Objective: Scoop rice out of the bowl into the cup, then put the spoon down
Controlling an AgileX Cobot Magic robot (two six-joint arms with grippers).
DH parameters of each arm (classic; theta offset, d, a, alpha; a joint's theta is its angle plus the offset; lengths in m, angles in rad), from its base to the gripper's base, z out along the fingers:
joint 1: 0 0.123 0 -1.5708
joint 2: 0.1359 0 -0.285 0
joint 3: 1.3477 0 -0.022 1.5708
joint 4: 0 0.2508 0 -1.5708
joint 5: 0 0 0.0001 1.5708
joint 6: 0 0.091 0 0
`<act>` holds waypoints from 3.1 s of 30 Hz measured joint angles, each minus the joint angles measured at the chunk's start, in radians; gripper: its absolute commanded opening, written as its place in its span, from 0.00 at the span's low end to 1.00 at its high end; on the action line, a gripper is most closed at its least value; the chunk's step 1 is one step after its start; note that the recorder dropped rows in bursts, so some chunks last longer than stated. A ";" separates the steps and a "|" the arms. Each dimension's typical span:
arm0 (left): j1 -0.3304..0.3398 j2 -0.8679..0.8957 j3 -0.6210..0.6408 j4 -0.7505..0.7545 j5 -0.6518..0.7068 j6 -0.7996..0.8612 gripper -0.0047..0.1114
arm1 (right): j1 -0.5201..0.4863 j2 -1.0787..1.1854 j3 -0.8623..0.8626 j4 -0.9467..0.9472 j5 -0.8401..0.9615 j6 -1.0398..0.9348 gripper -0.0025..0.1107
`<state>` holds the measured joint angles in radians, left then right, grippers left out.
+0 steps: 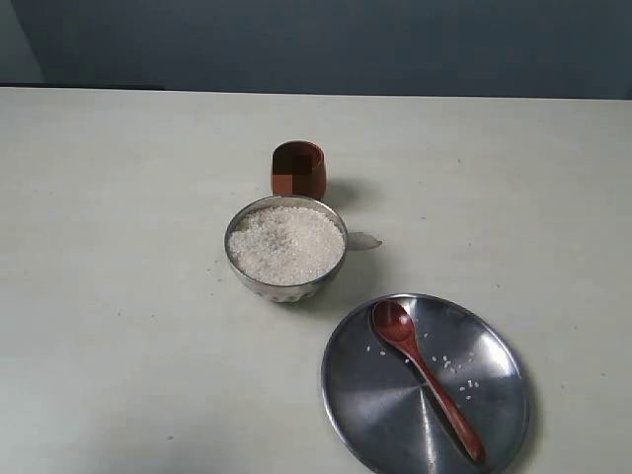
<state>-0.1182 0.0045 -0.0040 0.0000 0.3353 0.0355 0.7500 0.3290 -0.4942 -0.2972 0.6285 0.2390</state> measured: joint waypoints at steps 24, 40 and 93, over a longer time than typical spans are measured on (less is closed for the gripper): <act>0.000 0.000 0.000 0.000 0.000 0.000 0.04 | -0.440 -0.299 0.446 0.144 -0.429 0.002 0.02; 0.000 0.000 0.000 0.000 -0.001 0.000 0.04 | -0.489 -0.322 0.492 0.176 -0.353 0.000 0.02; 0.000 0.000 0.000 0.000 -0.001 0.000 0.04 | -0.524 -0.324 0.492 0.288 -0.308 -0.230 0.02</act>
<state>-0.1182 0.0045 -0.0040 0.0000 0.3346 0.0355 0.2256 0.0050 -0.0020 -0.0095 0.3204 0.0087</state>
